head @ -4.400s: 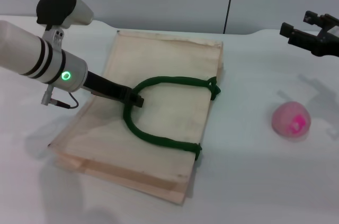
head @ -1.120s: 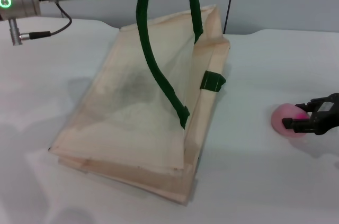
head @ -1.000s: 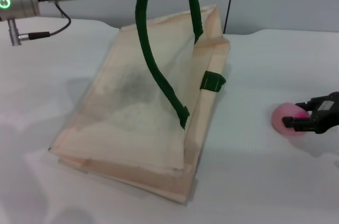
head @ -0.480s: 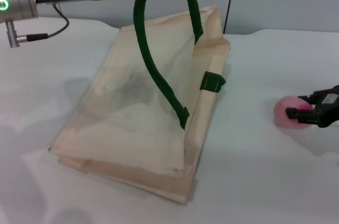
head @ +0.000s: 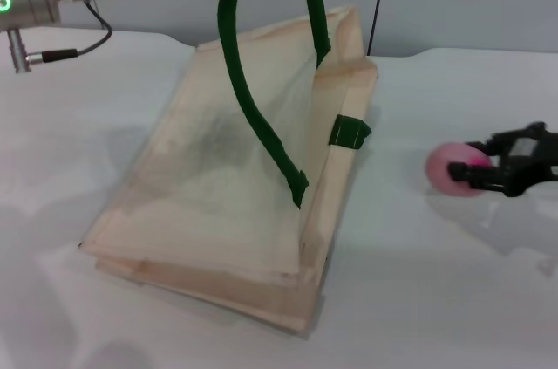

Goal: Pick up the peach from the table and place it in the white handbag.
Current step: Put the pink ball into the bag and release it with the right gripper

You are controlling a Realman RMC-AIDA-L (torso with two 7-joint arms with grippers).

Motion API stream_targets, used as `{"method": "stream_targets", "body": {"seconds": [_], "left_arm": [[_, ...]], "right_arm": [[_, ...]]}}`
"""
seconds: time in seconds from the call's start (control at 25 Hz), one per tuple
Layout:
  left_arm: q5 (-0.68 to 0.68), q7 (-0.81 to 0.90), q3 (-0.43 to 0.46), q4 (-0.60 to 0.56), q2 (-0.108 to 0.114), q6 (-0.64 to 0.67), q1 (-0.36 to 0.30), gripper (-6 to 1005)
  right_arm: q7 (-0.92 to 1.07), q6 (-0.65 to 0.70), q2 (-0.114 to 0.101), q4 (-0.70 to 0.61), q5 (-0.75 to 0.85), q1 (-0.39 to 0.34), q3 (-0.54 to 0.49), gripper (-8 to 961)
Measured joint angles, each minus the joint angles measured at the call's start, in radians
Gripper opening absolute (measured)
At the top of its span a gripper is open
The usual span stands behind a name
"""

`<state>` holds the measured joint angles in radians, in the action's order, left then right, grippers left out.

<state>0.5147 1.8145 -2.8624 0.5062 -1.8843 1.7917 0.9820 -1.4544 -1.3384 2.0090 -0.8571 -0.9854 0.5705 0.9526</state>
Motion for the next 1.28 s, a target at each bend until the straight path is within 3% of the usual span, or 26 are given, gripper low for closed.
{"method": "stream_targets", "body": {"seconds": [0.32, 0.84, 1.08, 1.28], "left_arm": [[0.009, 0.004, 0.0, -0.006, 0.002, 0.0, 0.035, 120], [0.047, 0.012, 0.0, -0.011, -0.009, 0.01, 0.078, 119], [0.092, 0.016, 0.0, -0.011, -0.01, 0.023, 0.084, 119], [0.124, 0.017, 0.0, -0.011, -0.007, 0.034, 0.078, 119]], "right_arm": [[-0.066, -0.035, 0.014, 0.032, -0.106, 0.088, 0.04, 409], [-0.148, 0.06, 0.025, 0.282, -0.218, 0.304, 0.199, 402], [-0.149, 0.167, 0.028, 0.306, -0.353, 0.328, 0.371, 401], [-0.146, 0.24, 0.028, 0.305, -0.41, 0.328, 0.442, 402]]}}
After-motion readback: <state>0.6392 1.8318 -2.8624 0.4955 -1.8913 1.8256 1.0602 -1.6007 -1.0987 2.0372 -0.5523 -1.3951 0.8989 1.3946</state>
